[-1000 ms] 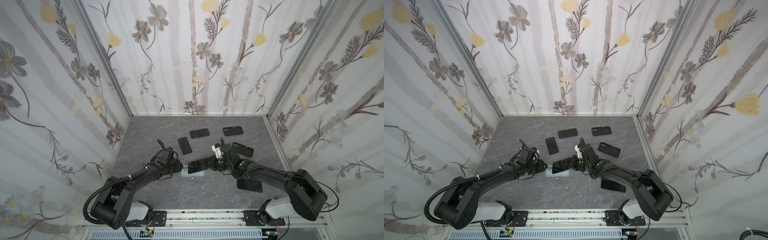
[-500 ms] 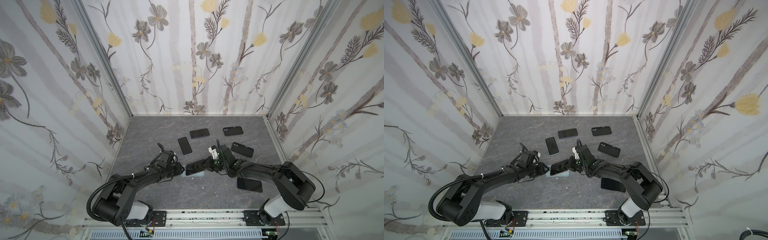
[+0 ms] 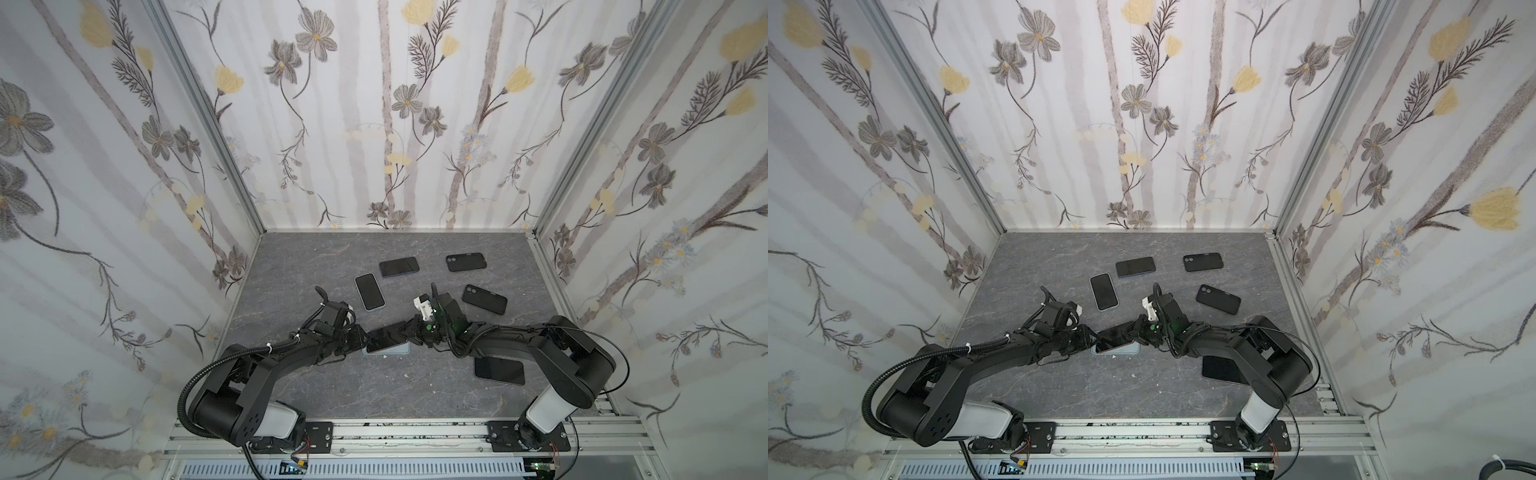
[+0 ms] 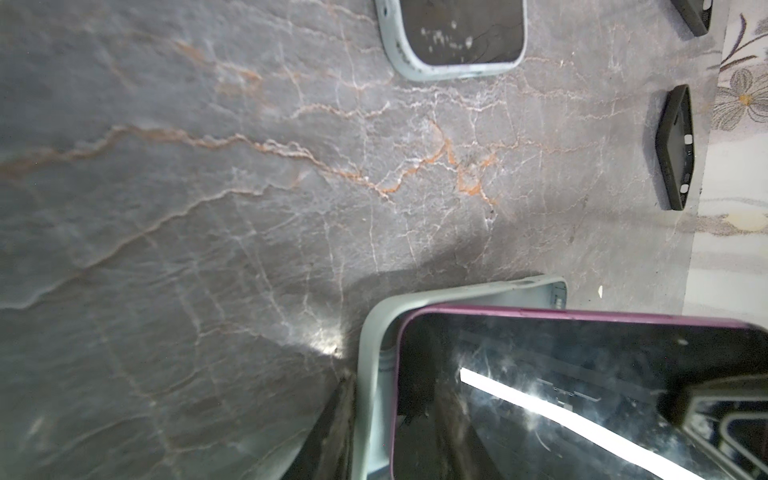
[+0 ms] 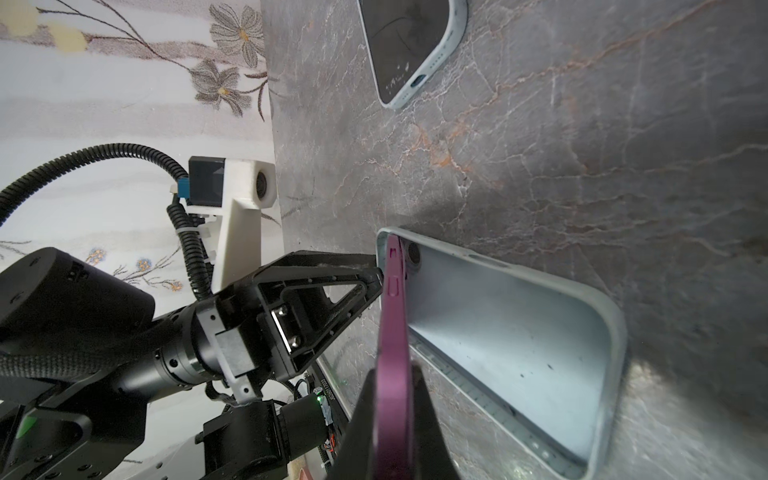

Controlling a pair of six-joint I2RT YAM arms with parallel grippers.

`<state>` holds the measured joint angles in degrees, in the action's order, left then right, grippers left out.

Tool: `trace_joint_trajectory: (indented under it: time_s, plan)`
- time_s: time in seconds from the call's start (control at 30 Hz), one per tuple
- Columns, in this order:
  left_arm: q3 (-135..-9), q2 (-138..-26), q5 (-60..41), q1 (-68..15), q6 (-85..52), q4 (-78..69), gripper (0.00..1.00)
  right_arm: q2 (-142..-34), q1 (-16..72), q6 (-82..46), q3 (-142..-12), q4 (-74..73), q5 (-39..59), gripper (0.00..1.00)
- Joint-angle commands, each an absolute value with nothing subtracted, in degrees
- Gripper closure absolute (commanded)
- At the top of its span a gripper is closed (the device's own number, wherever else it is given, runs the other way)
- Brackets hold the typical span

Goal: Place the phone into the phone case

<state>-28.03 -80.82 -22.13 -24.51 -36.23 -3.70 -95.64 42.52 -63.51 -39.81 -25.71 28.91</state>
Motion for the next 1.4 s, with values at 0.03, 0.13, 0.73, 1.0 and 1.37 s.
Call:
trace_joint_trajectory:
  time_s: [0.03,0.13,0.73,1.0,1.37]
  plan:
    - [-27.42,-80.6,-23.67,-25.0,-37.72,-4.37,0.67,-96.25,42.66,-65.19,-38.73,-28.58,29.53,1.0]
    - [-26.96,-80.31,-24.5,-25.44,-39.15,-5.11,0.68,-95.99,42.62,-65.57,-37.7,-29.18,29.19,1.0]
    - [-26.48,-82.77,-23.52,-26.81,-41.7,-9.29,0.69,-100.01,41.79,-63.73,-35.68,-31.32,33.58,1.0]
    - [-26.53,-83.54,-22.57,-27.16,-40.65,-8.03,0.7,-102.04,40.52,-63.18,-35.22,-32.59,33.14,1.0]
    - [-25.61,-84.2,-16.81,-27.29,-37.44,-3.23,0.71,-100.11,40.52,-58.87,-38.31,-23.31,29.85,0.72]
